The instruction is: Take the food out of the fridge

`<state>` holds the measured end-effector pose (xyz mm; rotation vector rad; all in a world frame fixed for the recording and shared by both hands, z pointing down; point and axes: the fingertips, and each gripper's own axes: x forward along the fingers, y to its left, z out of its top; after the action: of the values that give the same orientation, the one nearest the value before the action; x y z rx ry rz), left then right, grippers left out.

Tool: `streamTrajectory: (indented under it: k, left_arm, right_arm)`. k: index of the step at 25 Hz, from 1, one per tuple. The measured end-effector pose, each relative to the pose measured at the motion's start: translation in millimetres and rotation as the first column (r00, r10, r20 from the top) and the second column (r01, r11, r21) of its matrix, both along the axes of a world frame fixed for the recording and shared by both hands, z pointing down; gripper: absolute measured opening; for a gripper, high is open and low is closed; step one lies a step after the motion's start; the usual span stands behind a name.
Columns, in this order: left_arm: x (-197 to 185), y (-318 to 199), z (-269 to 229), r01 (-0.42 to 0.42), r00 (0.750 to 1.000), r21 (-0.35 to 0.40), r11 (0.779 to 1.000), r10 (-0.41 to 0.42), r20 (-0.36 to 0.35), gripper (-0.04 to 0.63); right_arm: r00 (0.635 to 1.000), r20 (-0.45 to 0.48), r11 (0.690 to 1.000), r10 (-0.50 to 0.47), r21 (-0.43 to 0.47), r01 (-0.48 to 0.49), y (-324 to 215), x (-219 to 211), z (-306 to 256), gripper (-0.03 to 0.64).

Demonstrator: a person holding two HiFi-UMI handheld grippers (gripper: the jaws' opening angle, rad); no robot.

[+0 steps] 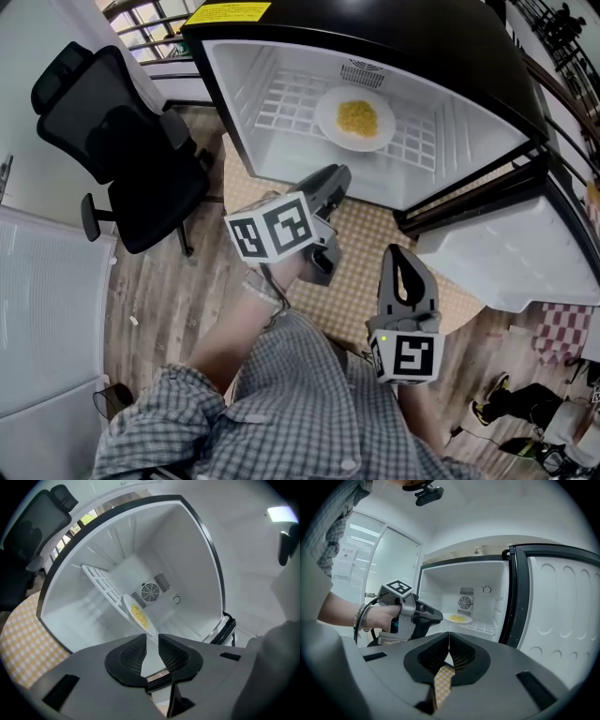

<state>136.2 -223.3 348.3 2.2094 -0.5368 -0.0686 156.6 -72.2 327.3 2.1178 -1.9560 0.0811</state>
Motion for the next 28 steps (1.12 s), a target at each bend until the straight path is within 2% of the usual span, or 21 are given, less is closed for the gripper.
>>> streamTrajectory:
  k: [9, 15, 19, 25, 27, 28]
  left_arm:
    - [20, -34, 16, 0.072, 0.993, -0.175, 0.982, -0.088, -0.085, 0.131]
    - [32, -51, 21, 0.087, 0.983, -0.277, 0.957, -0.129, -0.134, 0.143]
    - [34, -51, 22, 0.067, 0.983, -0.297, 0.952, -0.113, -0.142, 0.115]
    - [30, -50, 21, 0.010, 0.978, -0.336, 0.942, -0.080, -0.194, 0.100]
    - [29, -49, 17, 0.004, 0.975, -0.329, 0.944, -0.077, -0.207, 0.048]
    - [29, -49, 16, 0.001, 0.975, -0.326, 0.945, -0.073, -0.208, 0.046]
  right_arm:
    - [1.000, -0.001, 1.000, 0.017, -0.005, -0.017, 6, 6, 2, 0.011]
    - [1.000, -0.003, 1.000, 0.023, -0.014, -0.023, 8, 8, 4, 0.009]
    - [1.000, -0.003, 1.000, 0.018, -0.012, -0.018, 6, 8, 3, 0.009]
    - [1.000, 0.005, 1.000, 0.008, -0.014, -0.007, 2, 6, 6, 0.009]
    - [1.000, 0.006, 1.000, -0.002, -0.010, 0.002, 0, 6, 6, 0.009]
    - [1.000, 0.004, 1.000, -0.007, -0.009, 0.007, -1, 6, 6, 0.011]
